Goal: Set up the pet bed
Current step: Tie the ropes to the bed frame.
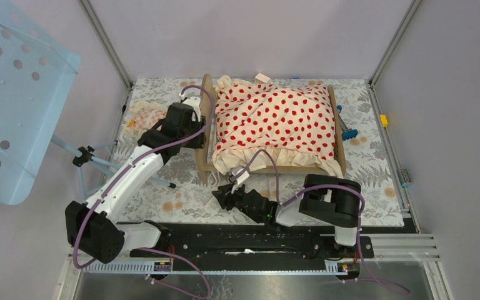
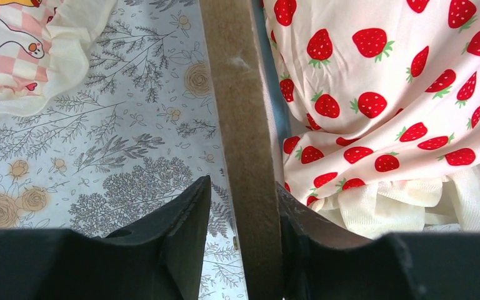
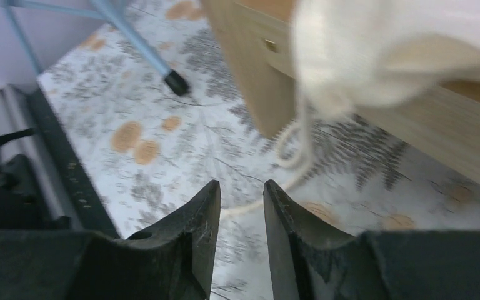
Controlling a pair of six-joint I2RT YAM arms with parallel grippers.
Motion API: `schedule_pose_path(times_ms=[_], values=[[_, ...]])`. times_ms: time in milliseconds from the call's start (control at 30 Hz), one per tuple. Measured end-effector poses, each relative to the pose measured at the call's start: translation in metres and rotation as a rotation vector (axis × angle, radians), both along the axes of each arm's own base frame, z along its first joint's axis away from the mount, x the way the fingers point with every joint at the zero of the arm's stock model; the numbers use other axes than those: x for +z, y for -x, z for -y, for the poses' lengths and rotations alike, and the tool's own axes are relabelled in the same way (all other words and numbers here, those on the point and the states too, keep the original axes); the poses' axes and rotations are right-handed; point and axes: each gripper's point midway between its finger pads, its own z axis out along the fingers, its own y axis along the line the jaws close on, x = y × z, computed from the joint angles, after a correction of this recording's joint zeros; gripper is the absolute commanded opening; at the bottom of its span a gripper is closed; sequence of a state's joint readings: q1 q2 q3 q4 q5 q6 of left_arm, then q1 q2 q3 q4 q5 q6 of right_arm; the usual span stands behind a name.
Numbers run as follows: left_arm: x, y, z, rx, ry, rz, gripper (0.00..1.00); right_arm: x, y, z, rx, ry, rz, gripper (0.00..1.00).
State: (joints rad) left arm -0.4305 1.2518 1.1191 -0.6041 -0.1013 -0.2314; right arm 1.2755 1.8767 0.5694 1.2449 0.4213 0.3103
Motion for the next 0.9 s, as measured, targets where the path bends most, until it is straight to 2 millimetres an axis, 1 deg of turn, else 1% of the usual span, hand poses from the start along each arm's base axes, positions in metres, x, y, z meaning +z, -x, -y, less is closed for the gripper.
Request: schedule_pose_path(times_ms=[100,200,267,400,467,667,900], values=[[0.002,0.0,0.0,0.0,0.004,0.006,0.41,0.014,0.01,-0.02,0.044,-0.047,0.0,0.4],[0.002,0.0,0.0,-0.001,0.007,0.007,0.41,0.027,0.012,-0.038,0.062,-0.092,-0.002,0.42],[0.002,0.0,0.0,-0.002,0.007,0.006,0.41,0.031,0.009,-0.047,0.057,-0.107,-0.001,0.42],[0.002,0.0,0.0,-0.003,0.011,0.006,0.41,0.028,0.0,-0.057,0.02,-0.084,0.0,0.43],[0.002,0.0,0.0,-0.004,0.013,0.007,0.41,0.023,-0.006,-0.057,-0.009,-0.061,-0.001,0.43],[0.0,0.0,0.001,-0.007,0.017,0.006,0.41,0.003,-0.023,-0.04,-0.106,0.022,-0.005,0.43],[-0.001,0.001,0.001,-0.008,0.018,0.002,0.41,-0.002,-0.042,-0.027,-0.177,0.042,-0.002,0.45]])
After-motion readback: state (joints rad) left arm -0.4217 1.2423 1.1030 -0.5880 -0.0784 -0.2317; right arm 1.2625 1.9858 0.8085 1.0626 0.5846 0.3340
